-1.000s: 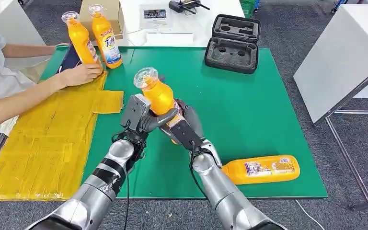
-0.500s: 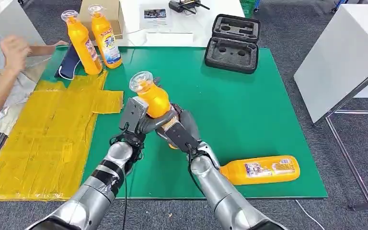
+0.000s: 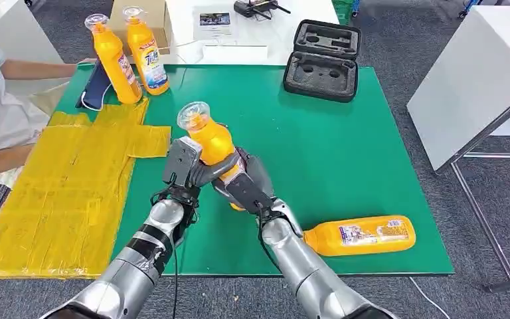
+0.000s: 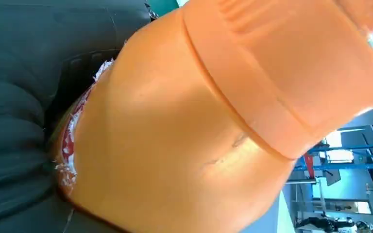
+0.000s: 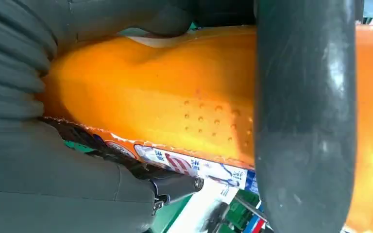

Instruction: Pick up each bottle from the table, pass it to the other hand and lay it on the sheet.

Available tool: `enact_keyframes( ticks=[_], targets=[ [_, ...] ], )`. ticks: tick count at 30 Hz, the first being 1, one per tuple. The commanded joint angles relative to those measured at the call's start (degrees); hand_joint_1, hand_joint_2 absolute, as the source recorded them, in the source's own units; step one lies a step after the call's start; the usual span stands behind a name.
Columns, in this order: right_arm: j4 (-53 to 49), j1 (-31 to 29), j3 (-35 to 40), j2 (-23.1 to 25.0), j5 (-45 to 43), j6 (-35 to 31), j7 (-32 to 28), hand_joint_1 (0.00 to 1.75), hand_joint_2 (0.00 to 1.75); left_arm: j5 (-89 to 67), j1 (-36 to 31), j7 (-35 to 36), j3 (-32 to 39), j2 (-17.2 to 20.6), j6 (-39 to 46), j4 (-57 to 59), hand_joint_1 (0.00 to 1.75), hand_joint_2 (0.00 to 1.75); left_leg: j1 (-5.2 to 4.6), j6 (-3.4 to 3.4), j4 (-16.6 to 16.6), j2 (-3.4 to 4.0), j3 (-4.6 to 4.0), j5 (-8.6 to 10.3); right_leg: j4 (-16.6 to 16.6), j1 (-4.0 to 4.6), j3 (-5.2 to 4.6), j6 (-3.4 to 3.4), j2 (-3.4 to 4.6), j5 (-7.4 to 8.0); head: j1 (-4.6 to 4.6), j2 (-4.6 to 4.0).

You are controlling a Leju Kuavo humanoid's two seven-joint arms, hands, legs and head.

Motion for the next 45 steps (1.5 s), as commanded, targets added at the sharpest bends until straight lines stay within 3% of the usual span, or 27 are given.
enact_keyframes(
  ticks=[1, 2, 5, 6, 12, 13, 14, 16, 17, 21, 22, 24, 25, 28, 29, 30, 31, 32, 36, 39, 41, 42, 43, 45],
  targets=[
    [0.56, -0.33, 2.61, -1.25, 1.04, -2.52, -1.01, 0.1, 1.75, -1.33, -3.17, 0.08, 1.42, 0.89, 2.38, 1.97, 1.75, 1.75, 0.04, -0.08, 0.03, 0.09, 0.7, -0.34, -0.04, 0.03, 0.73, -0.08, 0.12, -0.29, 0.0, 0.0],
    [-2.68, 0.64, 3.25, -1.77, 1.8, -3.08, -0.69, 0.0, 1.75, -2.58, -2.86, -0.28, 1.98, 1.83, 5.15, 0.95, 1.75, 1.75, 0.02, -0.09, 0.07, 0.1, 0.86, -0.43, 0.0, 0.01, 0.89, -0.09, 0.14, -0.39, 0.0, 0.0],
    [-10.05, 2.94, 5.74, -3.18, 4.3, -2.16, 3.59, 0.0, 1.75, -5.52, -2.12, -0.06, 3.39, 4.77, 9.02, -1.88, 1.75, 1.75, -0.01, -0.07, -0.02, 0.21, 0.63, -0.29, -0.06, -0.01, 0.59, -0.07, 0.23, -0.22, 0.0, 0.0],
    [-11.49, 3.41, 6.09, -3.55, 4.18, -1.54, 4.33, 0.0, 0.0, -8.19, -2.16, 0.51, 3.84, 5.28, 11.8, -1.91, 1.75, 1.75, 0.02, -0.08, 0.01, 0.26, 0.62, -0.31, -0.04, 0.02, 0.58, -0.08, 0.28, -0.22, 0.0, 0.0],
    [-24.8, 6.57, 7.79, -6.81, -4.87, 6.21, 5.9, 0.0, 0.0, -23.95, -3.71, -0.72, 13.47, 12.91, 30.38, 2.36, 1.75, 1.75, 0.04, -0.13, -0.03, 0.34, 0.62, -0.29, -0.04, 0.04, 0.51, -0.12, 0.29, -0.22, 0.02, 0.0],
    [-26.32, 6.74, 8.42, -7.49, -5.96, 5.9, 6.06, 0.0, 0.0, -34.04, -2.55, 0.01, 20.84, 11.99, 30.38, -0.25, 1.75, 1.75, 0.06, -0.1, -0.08, 0.33, 0.43, -0.19, -0.07, 0.07, 0.33, -0.09, 0.29, -0.12, 0.02, 0.0],
    [-27.69, 6.83, 8.85, -8.12, -7.23, 5.65, 6.47, 0.0, 0.0, -43.88, -2.03, -0.54, 28.64, 10.64, 30.38, -1.6, 1.75, 1.75, 0.11, -0.15, 0.03, 0.53, 0.81, -0.44, 0.01, 0.11, 0.68, -0.14, 0.51, -0.3, 0.02, 0.0],
    [-29.12, 6.84, 9.31, -8.94, -8.14, 4.85, 6.9, 0.0, 0.0, -54.33, -1.73, -1.39, 36.68, 9.53, 30.38, -3.68, 1.75, 1.75, 0.14, -0.09, -0.07, 0.43, 0.36, -0.17, -0.08, 0.15, 0.24, -0.09, 0.34, -0.09, -0.02, 0.0],
    [-29.57, 6.59, 9.66, -9.37, -8.02, 4.08, 7.31, 0.0, 0.0, -60.73, -1.21, -0.74, 40.62, 8.92, 30.38, -6.01, 1.75, 1.75, 0.16, -0.12, 0.06, 0.57, 0.78, -0.45, 0.0, 0.16, 0.65, -0.12, 0.51, -0.31, 0.0, 0.0],
    [-29.33, 6.21, 9.91, -9.47, -7.81, 3.33, 7.52, 0.0, 0.0, -63.37, -1.17, -1.6, 43.31, 8.88, 30.38, -5.98, 1.75, 1.75, 0.15, -0.11, 0.0, 0.44, 0.6, -0.32, -0.04, 0.13, 0.51, -0.18, 0.45, -0.29, 0.02, 0.0],
    [-29.3, 5.91, 10.58, -9.96, -7.15, 2.15, 7.57, 0.0, 0.0, -66.86, -1.67, -0.94, 45.03, 8.78, 30.38, -5.33, 1.75, 1.75, 0.14, -0.13, 0.08, 0.54, 0.98, -0.54, 0.01, 0.12, 0.88, -0.21, 0.52, -0.48, 0.02, 0.0],
    [-28.76, 4.57, 12.02, -10.94, -2.31, -2.06, 8.94, 0.0, 0.0, -67.77, -3.87, 0.61, 46.38, 10.81, 30.38, 1.74, 1.75, 1.75, 0.16, -0.15, -0.04, 0.45, 0.57, -0.3, -0.06, 0.14, 0.44, -0.22, 0.34, -0.25, 0.0, 0.0],
    [-28.17, 3.65, 12.29, -11.14, 2.23, -5.26, 10.37, 0.0, 0.0, -68.96, -4.26, 2.72, 44.7, 12.3, 30.38, 3.78, 1.75, 1.75, 0.15, -0.17, 0.01, 0.38, 0.6, -0.34, 0.0, 0.14, 0.48, -0.23, 0.28, -0.32, 0.02, 0.0],
    [-26.34, 1.56, 13.39, -11.24, 4.93, -5.97, 10.71, 0.0, 0.0, -78.44, -2.04, 7.77, 39.1, 13.6, 30.38, 2.91, 1.75, 1.75, 0.14, -0.15, -0.05, 0.22, 0.4, -0.19, -0.04, 0.13, 0.3, -0.23, 0.22, -0.22, 0.04, 0.0],
    [-26.05, 1.26, 13.76, -11.26, 5.22, -5.83, 10.62, 0.0, 0.0, -79.38, -1.52, 8.09, 37.49, 13.93, 30.38, 3.3, 1.75, 1.75, 0.16, -0.18, 0.04, 0.3, 0.69, -0.37, 0.02, 0.14, 0.6, -0.25, 0.32, -0.36, 0.02, 0.0],
    [-25.26, 0.51, 14.99, -11.34, 5.58, -5.05, 10.36, 0.0, 0.0, -80.43, 0.49, 12.71, 30.17, 16.05, 30.38, 3.23, 1.75, 1.75, 0.14, -0.16, -0.02, 0.35, 0.54, -0.28, -0.01, 0.13, 0.43, -0.22, 0.33, -0.27, 0.0, 0.0],
    [-25.07, 0.34, 15.35, -11.31, 5.65, -4.87, 10.26, 0.0, 0.0, -80.43, 0.87, 13.8, 27.97, 16.54, 30.38, 3.84, 1.75, 1.75, 0.12, -0.18, 0.03, 0.48, 0.92, -0.48, 0.03, 0.11, 0.79, -0.25, 0.44, -0.44, 0.02, 0.0],
    [-24.89, 0.05, 16.25, -11.34, 6.04, -4.81, 9.9, 0.0, 0.0, -80.15, 1.43, 13.73, 26.47, 16.47, 30.38, 5.0, 1.75, 1.75, 0.11, -0.16, -0.06, 0.36, 0.64, -0.3, -0.03, 0.1, 0.52, -0.22, 0.29, -0.31, 0.0, 0.0],
    [-24.78, -0.21, 17.27, -11.58, 6.47, -4.59, 9.7, 0.0, 0.0, -80.13, 1.96, 13.94, 25.06, 16.43, 30.38, 6.34, 1.75, 1.75, 0.11, -0.16, -0.03, 0.31, 0.86, -0.42, -0.04, 0.1, 0.78, -0.22, 0.27, -0.43, 0.0, 0.0],
    [-24.78, -0.21, 17.27, -11.58, 6.47, -4.59, 9.7, 0.0, 0.0, -80.13, 1.96, 13.94, 25.06, 16.43, 30.38, 6.34, 1.75, 1.75, 0.12, -0.14, -0.09, 0.24, 0.54, -0.25, -0.08, 0.11, 0.47, -0.21, 0.21, -0.27, 0.02, 0.0],
    [-24.77, -0.17, 17.41, -11.73, 6.57, -4.56, 9.66, 0.0, 0.0, -80.07, 2.14, 13.85, 24.84, 16.34, 30.38, 6.44, 1.75, 1.75, 0.16, -0.19, 0.1, 0.25, 1.04, -0.58, 0.05, 0.15, 1.03, -0.25, 0.25, -0.58, 0.02, 0.0],
    [-24.78, -0.31, 17.86, -11.95, 6.89, -4.58, 9.58, 0.0, 0.0, -79.67, 2.35, 13.51, 24.37, 16.35, 30.38, 7.23, 1.75, 1.75, 0.14, -0.15, -0.06, 0.2, 0.26, -0.15, -0.03, 0.14, 0.21, -0.22, 0.17, -0.18, 0.02, 0.0],
    [-24.59, -0.58, 18.46, -12.13, 7.62, -4.73, 9.55, 0.0, 0.0, -79.15, 2.68, 12.62, 24.16, 16.14, 30.38, 7.94, 1.75, 1.75, 0.15, -0.17, 0.0, 0.23, 0.7, -0.38, -0.02, 0.15, 0.67, -0.24, 0.22, -0.38, 0.04, 0.0],
    [-24.06, -1.0, 19.08, -12.28, 8.04, -4.51, 9.58, 0.0, 0.0, -78.0, 3.72, 11.54, 23.96, 15.59, 30.38, 8.47, 1.75, 1.75, 0.11, -0.16, -0.1, 0.23, 0.48, -0.22, -0.08, 0.11, 0.42, -0.22, 0.21, -0.24, 0.02, 0.0]
  ],
)
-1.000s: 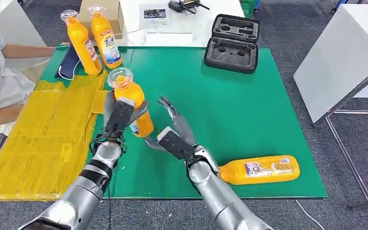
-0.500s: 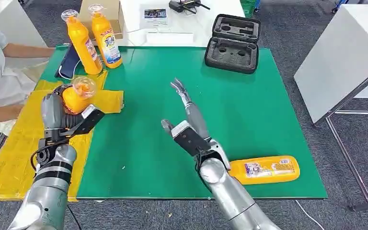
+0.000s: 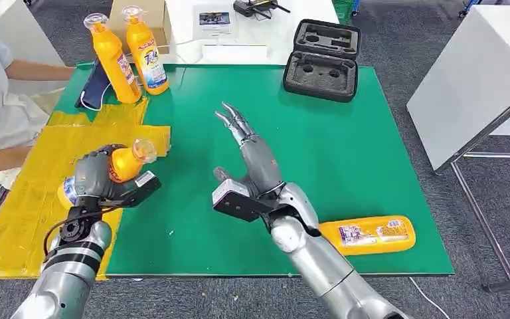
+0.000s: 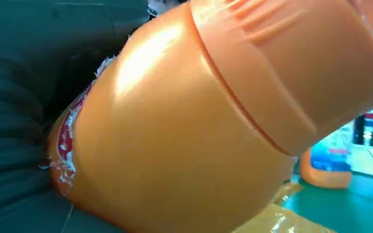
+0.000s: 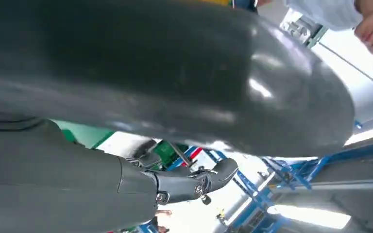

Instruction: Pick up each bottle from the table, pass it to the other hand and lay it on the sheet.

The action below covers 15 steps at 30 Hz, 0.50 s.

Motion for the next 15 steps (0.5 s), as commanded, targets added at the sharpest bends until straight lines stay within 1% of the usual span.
enact_keyframes(
  ticks=[1, 2, 3, 5, 6, 7, 8, 9, 11, 12, 14, 15],
  targets=[
    [4.28, -4.15, 4.86, -2.49, 1.99, 0.14, -0.03, 0.0, 0.0, 2.45, 0.09, -2.71, -3.55, 0.28, -0.17, 7.18, 0.21, 1.75, -0.04, -0.04, -0.04, 0.12, 0.76, -0.3, -0.06, -0.05, 0.74, -0.04, 0.15, -0.27, 0.0, 0.0],
    [4.63, -4.35, 5.16, -2.53, 2.72, -0.18, 0.14, 0.0, 0.0, 2.96, 0.19, -3.25, -3.04, -0.09, -0.17, 7.78, 0.0, 1.75, -0.06, -0.02, -0.09, 0.12, 0.56, -0.2, -0.08, -0.07, 0.53, -0.02, 0.13, -0.17, 0.0, 0.0],
    [5.04, -4.55, 5.48, -2.51, 3.27, -0.27, 0.22, 0.0, 0.0, 3.54, 0.54, -3.88, -2.11, -0.69, -0.17, 7.71, 0.0, 1.75, -0.06, -0.04, -0.06, 0.12, 0.77, -0.3, -0.07, -0.06, 0.74, -0.03, 0.15, -0.26, 0.0, 0.0],
    [5.85, -5.3, 6.01, -2.19, 3.79, -0.07, 0.35, 0.0, 0.0, 2.29, 0.3, -3.15, -1.77, -1.09, -0.17, 9.06, 0.0, 1.75, -0.05, -0.02, -0.08, 0.07, 0.57, -0.19, -0.09, -0.06, 0.55, -0.01, 0.09, -0.18, 0.0, 0.0],
    [5.63, -6.22, 7.66, -2.55, 3.95, -0.52, 0.87, 0.0, 0.0, 8.81, -0.75, 3.12, -9.21, 1.93, -0.17, 11.35, 0.0, 1.75, -0.04, -0.03, -0.03, 0.08, 0.79, -0.32, -0.06, -0.04, 0.79, -0.03, 0.11, -0.29, 0.0, 0.0],
    [6.58, -6.53, 7.8, -1.96, 4.78, -0.65, 1.04, 0.0, 0.0, 6.44, -0.48, 1.97, -10.37, 1.03, -0.17, 12.97, 0.0, 1.75, -0.05, -0.03, -0.03, 0.13, 0.77, -0.32, -0.05, -0.05, 0.74, -0.02, 0.15, -0.28, 0.0, 0.0],
    [6.58, -6.53, 7.8, -1.96, 4.78, -0.65, 1.04, 0.0, 0.0, 6.44, -0.48, 1.97, -10.37, 1.03, -0.17, 12.97, 0.0, 1.75, -0.06, -0.01, -0.07, 0.08, 0.51, -0.18, -0.07, -0.06, 0.47, -0.01, 0.09, -0.17, 0.0, 0.0],
    [6.58, -6.53, 7.8, -1.96, 4.78, -0.65, 1.04, 0.0, 0.0, 6.44, -0.48, 1.97, -10.37, 1.03, -0.17, 12.97, 0.0, 1.75, -0.04, -0.04, -0.01, 0.07, 0.76, -0.32, -0.02, -0.05, 0.75, -0.03, 0.08, -0.31, 0.0, 0.0],
    [6.58, -6.53, 7.8, -1.96, 4.78, -0.65, 1.04, 0.0, 0.0, 6.44, -0.48, 1.97, -10.37, 1.03, -0.17, 12.97, 0.0, 1.75, -0.03, -0.02, -0.08, 0.07, 0.51, -0.18, -0.09, -0.04, 0.49, -0.01, 0.07, -0.17, 0.0, 0.0],
    [6.58, -6.53, 7.8, -1.96, 4.78, -0.65, 1.04, 0.0, 0.0, 6.44, -0.48, 1.97, -10.37, 1.03, -0.17, 12.97, 0.0, 1.75, -0.01, -0.04, 0.0, 0.1, 0.87, -0.38, -0.04, -0.02, 0.86, -0.04, 0.12, -0.35, 0.0, 0.0],
    [6.58, -6.53, 7.8, -1.96, 4.78, -0.65, 1.04, 0.0, 0.0, 6.44, -0.48, 1.97, -10.37, 1.03, -0.17, 12.97, 0.0, 1.75, -0.03, -0.02, -0.05, 0.07, 0.62, -0.25, -0.08, -0.03, 0.62, -0.02, 0.09, -0.22, 0.0, 0.0],
    [6.58, -6.53, 7.8, -1.96, 4.78, -0.65, 1.04, 0.0, 0.0, 6.44, -0.48, 1.97, -10.37, 1.03, -0.17, 12.97, 0.0, 1.75, -0.03, -0.04, 0.02, 0.08, 0.9, -0.41, -0.02, -0.04, 0.91, -0.04, 0.12, -0.38, 0.0, 0.0]
  ],
)
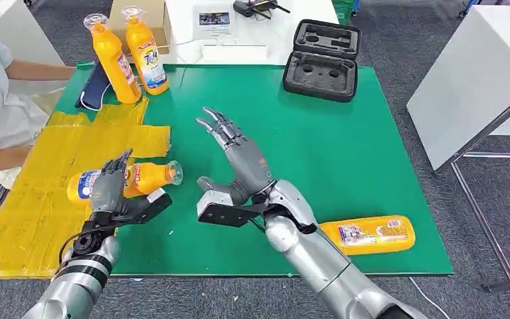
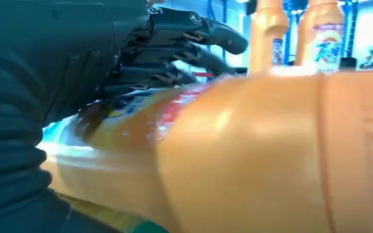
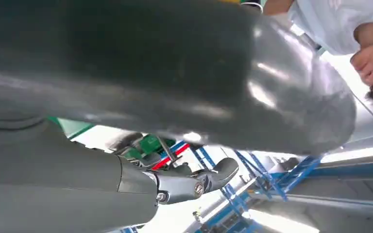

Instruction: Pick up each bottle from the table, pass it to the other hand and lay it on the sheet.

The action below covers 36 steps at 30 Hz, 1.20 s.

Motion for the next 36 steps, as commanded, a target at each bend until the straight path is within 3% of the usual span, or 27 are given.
enact_keyframes(
  ticks=[1, 3, 5, 7, 8, 11, 13, 14, 15, 17, 18, 21, 25, 29, 33, 34, 36],
  targets=[
    [4.53, -3.84, 3.35, -1.26, -0.13, -0.23, 0.39, 0.0, 0.0, 0.3, -2.38, 0.4, -4.11, 1.03, -0.26, 6.43, 0.0, 1.75, -0.03, -0.03, 0.01, 0.07, 0.73, -0.33, -0.03, -0.03, 0.74, -0.03, 0.11, -0.31, -0.02, 0.0],
    [4.53, -3.84, 3.35, -1.26, -0.13, -0.23, 0.39, 0.0, 0.0, 0.3, -2.38, 0.4, -4.11, 1.03, -0.26, 6.43, 0.0, 1.75, -0.03, -0.01, -0.09, 0.07, 0.4, -0.13, -0.1, -0.04, 0.39, -0.01, 0.09, -0.11, -0.02, 0.0],
    [4.68, -3.86, 3.64, -1.33, 0.44, -0.31, 0.39, 0.0, 0.0, -0.1, -2.48, 0.06, -3.53, 1.1, -0.26, 7.08, 0.0, 1.75, -0.02, -0.03, -0.03, 0.07, 0.56, -0.23, -0.06, -0.03, 0.56, -0.03, 0.09, -0.21, -0.02, 0.0],
    [5.11, -4.2, 5.03, -1.77, 2.73, 0.23, 0.04, 0.0, 0.0, -2.38, -2.95, -1.37, 1.29, 0.01, -0.26, 9.84, 0.0, 1.75, -0.02, -0.05, 0.01, 0.08, 0.77, -0.34, -0.02, -0.03, 0.78, -0.04, 0.11, -0.31, 0.0, 0.0],
    [5.24, -4.31, 5.41, -2.0, 3.28, 0.39, 0.04, 0.0, 0.0, -1.82, -2.76, -1.97, 1.6, -0.03, -0.26, 10.3, 0.0, 1.75, -0.03, -0.02, -0.09, 0.07, 0.39, -0.13, -0.1, -0.03, 0.38, -0.01, 0.09, -0.1, 0.0, 0.0],
    [5.61, -4.67, 5.95, -2.79, 4.4, 0.88, 0.3, 0.0, 0.0, 0.02, -2.83, -4.77, 2.93, 0.0, -0.26, 13.36, 0.0, 1.75, -0.02, -0.05, 0.0, 0.14, 0.86, -0.38, -0.05, -0.03, 0.85, -0.04, 0.17, -0.32, 0.0, 0.0],
    [5.82, -4.67, 5.78, -3.1, 4.56, 0.93, 0.38, 0.0, 0.0, -0.11, -3.1, -4.95, 2.98, 0.2, -0.26, 14.65, 0.0, 1.75, -0.03, -0.02, -0.04, 0.08, 0.65, -0.27, -0.07, -0.04, 0.65, -0.03, 0.1, -0.24, 0.0, 0.0],
    [5.89, -4.66, 5.73, -3.18, 4.61, 0.95, 0.4, 0.0, 0.0, -0.25, -3.11, -4.73, 2.96, 0.26, -0.26, 14.8, 0.0, 0.0, -0.04, -0.02, -0.06, 0.05, 0.55, -0.21, -0.09, -0.04, 0.55, -0.02, 0.08, -0.19, 0.0, 0.0],
    [5.94, -4.65, 5.85, -3.55, 5.16, 0.89, 0.11, 0.0, 0.0, -0.08, -3.59, -4.3, 3.36, 0.23, -0.26, 15.86, 0.0, 0.0, -0.04, -0.04, -0.02, 0.07, 0.84, -0.36, -0.05, -0.05, 0.84, -0.03, 0.11, -0.33, 0.0, 0.0],
    [5.95, -4.57, 5.82, -3.71, 5.22, 0.92, 0.08, 0.0, 0.0, 0.24, -3.73, -4.49, 3.56, 0.17, -0.26, 15.94, 0.0, 0.0, -0.03, -0.01, -0.06, 0.09, 0.48, -0.18, -0.1, -0.03, 0.49, -0.01, 0.11, -0.14, 0.0, 0.0],
    [5.95, -4.57, 5.82, -3.71, 5.22, 0.92, 0.08, 0.0, 0.0, 0.24, -3.73, -4.49, 3.56, 0.17, -0.26, 15.94, 0.0, 0.0, -0.03, -0.03, -0.01, 0.11, 0.83, -0.36, -0.05, -0.04, 0.85, -0.03, 0.14, -0.31, 0.0, 0.0],
    [5.95, -4.57, 5.82, -3.71, 5.22, 0.92, 0.08, 0.0, 0.0, 0.24, -3.73, -4.49, 3.56, 0.17, -0.26, 15.94, 0.0, 0.0, -0.04, -0.03, -0.08, 0.08, 0.46, -0.13, -0.09, -0.05, 0.46, -0.01, 0.1, -0.09, 0.0, 0.0],
    [5.95, -4.57, 5.82, -3.71, 5.22, 0.92, 0.08, 0.0, 0.0, 0.24, -3.73, -4.49, 3.56, 0.17, -0.26, 15.94, 0.0, 0.0, -0.04, -0.1, -0.04, 0.11, 0.86, -0.32, -0.04, -0.04, 0.83, -0.06, 0.15, -0.24, 0.0, 0.0],
    [4.66, -3.57, 6.12, -5.87, 8.95, 1.44, 1.38, 0.0, 0.0, 16.71, -6.33, -18.03, 13.49, -1.92, -1.49, 17.48, 0.0, 0.0, -0.03, -0.1, -0.05, 0.06, 0.7, -0.21, -0.05, -0.03, 0.67, -0.05, 0.09, -0.16, 0.0, 0.0],
    [5.54, -2.13, 4.62, -7.7, 11.46, 2.44, 1.5, 0.0, 0.0, 25.03, -7.01, -23.95, 14.74, -3.5, -6.06, 12.83, 0.0, 0.0, 0.02, -0.1, -0.02, -0.16, 0.91, -0.28, -0.07, 0.01, 0.93, -0.07, -0.14, -0.29, 0.0, 0.0],
    [5.56, -1.73, 3.92, -7.88, 11.73, 2.98, 1.06, 0.0, 1.75, 28.78, -6.83, -25.77, 14.55, -3.86, -8.75, 11.12, 0.0, 0.0, 0.02, -0.1, -0.03, -0.16, 0.84, -0.23, -0.08, 0.01, 0.84, -0.07, -0.14, -0.25, 0.0, 0.0],
    [5.08, -1.01, 3.28, -8.83, 12.7, 4.06, -0.03, 0.0, 1.75, 36.91, -5.9, -28.86, 13.83, -4.69, -14.58, 6.18, 0.0, 0.0, 0.02, -0.1, -0.02, -0.2, 0.87, -0.26, -0.07, 0.01, 0.9, -0.08, -0.16, -0.29, 0.0, 0.0]
  ],
)
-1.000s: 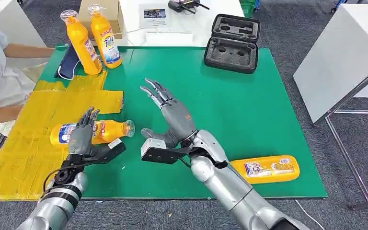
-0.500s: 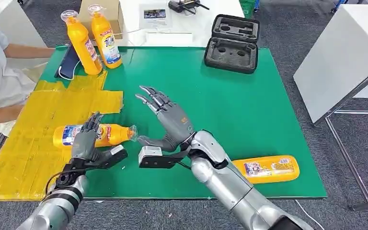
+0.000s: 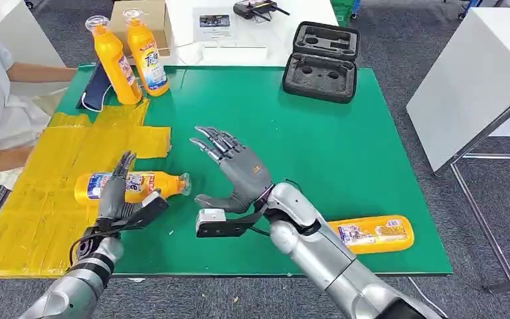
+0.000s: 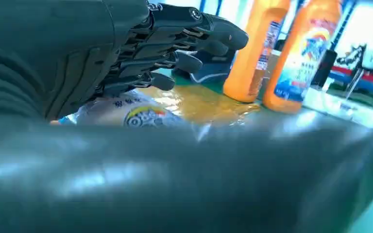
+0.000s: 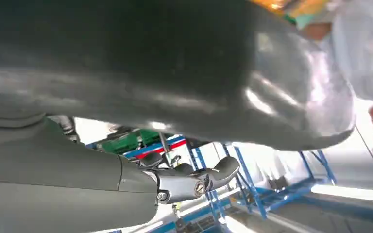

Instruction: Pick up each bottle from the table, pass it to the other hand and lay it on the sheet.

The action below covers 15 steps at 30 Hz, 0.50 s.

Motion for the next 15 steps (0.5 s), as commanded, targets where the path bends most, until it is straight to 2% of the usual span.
enact_keyframes(
  ticks=[1, 2, 3, 5, 7, 9, 10, 11, 12, 15],
  targets=[
    [1.88, 0.67, -0.37, -5.99, 3.02, 3.71, -1.85, 0.0, 1.75, 21.28, -0.76, -9.5, 5.11, -4.08, -16.19, -8.68, 0.0, 0.0, 0.02, -0.02, 0.0, -0.16, 0.38, -0.16, -0.07, 0.02, 0.5, -0.01, -0.13, -0.2, 0.0, 0.0],
    [1.16, 0.99, -0.26, -7.41, 3.93, 4.76, -2.58, 0.0, 1.75, 27.08, 1.13, -10.68, 4.1, -4.69, -21.15, -14.44, 0.0, 0.0, 0.02, -0.01, -0.01, -0.13, 0.25, -0.1, -0.07, 0.02, 0.35, 0.0, -0.12, -0.13, 0.0, 0.0],
    [0.07, 1.29, -0.14, -9.47, 4.65, 5.59, -3.0, 0.0, 1.75, 33.26, 3.44, -11.42, 2.87, -5.36, -27.85, -21.38, 0.0, 1.75, 0.02, -0.02, 0.02, -0.19, 0.45, -0.21, -0.04, 0.01, 0.58, -0.01, -0.16, -0.25, -0.02, 0.0],
    [-3.43, 3.59, -3.68, -13.57, 2.38, 6.59, -5.61, 0.0, 1.75, 39.23, 8.55, -7.85, 0.06, -5.89, -33.81, -33.93, 0.0, 1.75, 0.03, 0.01, -0.01, -0.21, 0.22, -0.1, -0.09, 0.03, 0.36, 0.02, -0.15, -0.12, 0.0, 0.0],
    [-7.25, 6.65, -6.69, -16.36, 2.02, 8.4, -7.64, 0.0, 1.75, 41.88, 11.01, -5.58, -2.44, -5.7, -35.03, -39.49, 0.0, 1.75, 0.0, 0.03, -0.03, -0.21, 0.25, -0.13, -0.12, 0.0, 0.4, 0.04, -0.17, -0.15, -0.02, 0.0],
    [-10.78, 10.4, -9.38, -18.98, 2.74, 8.72, -8.31, 0.0, 1.75, 43.89, 12.42, -4.82, -4.28, -5.83, -36.07, -41.61, 0.0, 1.75, -0.01, 0.03, -0.03, -0.25, 0.25, -0.15, -0.12, -0.01, 0.41, 0.05, -0.22, -0.17, -0.02, 0.0],
    [-12.95, 13.56, -10.35, -21.07, 4.31, 8.86, -7.3, 0.0, 1.75, 43.4, 12.98, -3.78, -5.77, -6.32, -36.32, -41.89, 0.0, 1.75, -0.03, 0.04, 0.03, -0.37, 0.5, -0.32, -0.1, -0.03, 0.73, 0.05, -0.32, -0.36, 0.0, 0.0],
    [-14.92, 16.67, -11.59, -22.83, 5.1, 8.49, -7.92, 0.0, 1.75, 43.5, 13.4, -3.66, -7.35, -6.79, -36.06, -41.95, 0.0, 1.75, -0.04, 0.07, -0.03, -0.32, 0.34, -0.23, -0.13, -0.05, 0.53, 0.04, -0.26, -0.23, 0.0, 0.0],
    [-16.1, 18.45, -12.57, -23.64, 5.74, 8.29, -8.51, 0.0, 1.75, 44.0, 13.52, -3.59, -8.3, -6.79, -35.55, -41.76, 0.0, 1.75, -0.03, 0.06, 0.0, -0.51, 0.61, -0.39, -0.16, -0.04, 0.9, 0.04, -0.44, -0.44, 0.0, 0.0],
    [-18.83, 22.49, -16.11, -26.55, 6.12, 9.73, -9.78, 0.0, 1.75, 48.07, 13.04, -3.02, -10.14, -6.08, -38.08, -40.62, 0.0, 1.75, -0.08, 0.16, 0.02, -0.57, 0.4, -0.38, -0.13, -0.07, 0.69, 0.22, -0.49, -0.48, -0.02, 0.0]
  ],
)
